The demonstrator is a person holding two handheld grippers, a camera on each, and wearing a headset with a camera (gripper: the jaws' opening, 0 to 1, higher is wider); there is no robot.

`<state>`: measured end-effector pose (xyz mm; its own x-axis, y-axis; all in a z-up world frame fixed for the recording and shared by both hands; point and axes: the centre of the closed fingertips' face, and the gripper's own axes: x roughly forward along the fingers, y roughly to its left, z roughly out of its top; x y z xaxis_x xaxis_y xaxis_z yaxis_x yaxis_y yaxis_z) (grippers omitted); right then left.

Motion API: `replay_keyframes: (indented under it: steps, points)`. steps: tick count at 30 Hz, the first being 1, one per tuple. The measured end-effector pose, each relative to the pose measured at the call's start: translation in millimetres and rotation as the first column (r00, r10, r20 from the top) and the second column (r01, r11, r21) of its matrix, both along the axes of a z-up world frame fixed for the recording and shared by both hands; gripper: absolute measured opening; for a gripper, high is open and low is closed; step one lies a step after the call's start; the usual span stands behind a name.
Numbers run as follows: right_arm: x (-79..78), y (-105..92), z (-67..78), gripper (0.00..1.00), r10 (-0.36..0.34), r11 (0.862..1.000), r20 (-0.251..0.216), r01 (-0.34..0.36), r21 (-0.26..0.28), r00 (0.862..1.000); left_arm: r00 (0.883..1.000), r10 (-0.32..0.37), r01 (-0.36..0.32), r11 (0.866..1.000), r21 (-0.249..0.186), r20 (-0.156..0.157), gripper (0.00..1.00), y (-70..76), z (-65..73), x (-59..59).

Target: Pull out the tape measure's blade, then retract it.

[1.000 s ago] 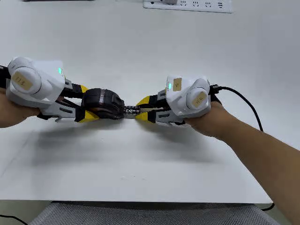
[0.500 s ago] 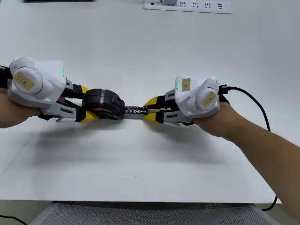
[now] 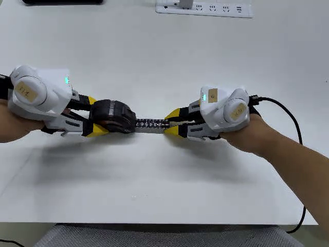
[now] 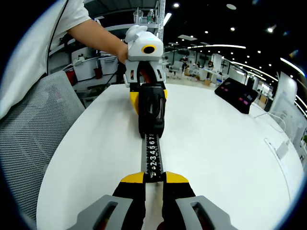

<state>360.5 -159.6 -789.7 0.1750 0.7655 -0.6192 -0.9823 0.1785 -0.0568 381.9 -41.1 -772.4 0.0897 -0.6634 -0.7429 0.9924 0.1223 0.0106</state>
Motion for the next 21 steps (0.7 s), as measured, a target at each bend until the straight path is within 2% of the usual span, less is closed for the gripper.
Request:
replay_keyframes:
  steps: [21]
  points:
    - [-4.4,-28.3,1.6,0.08,-0.015,0.999,-0.002,0.015,-0.044,1.0,1.0,0.002,-0.002,1.0,0.002,-0.003,0.26,-0.7,-0.5,0.5]
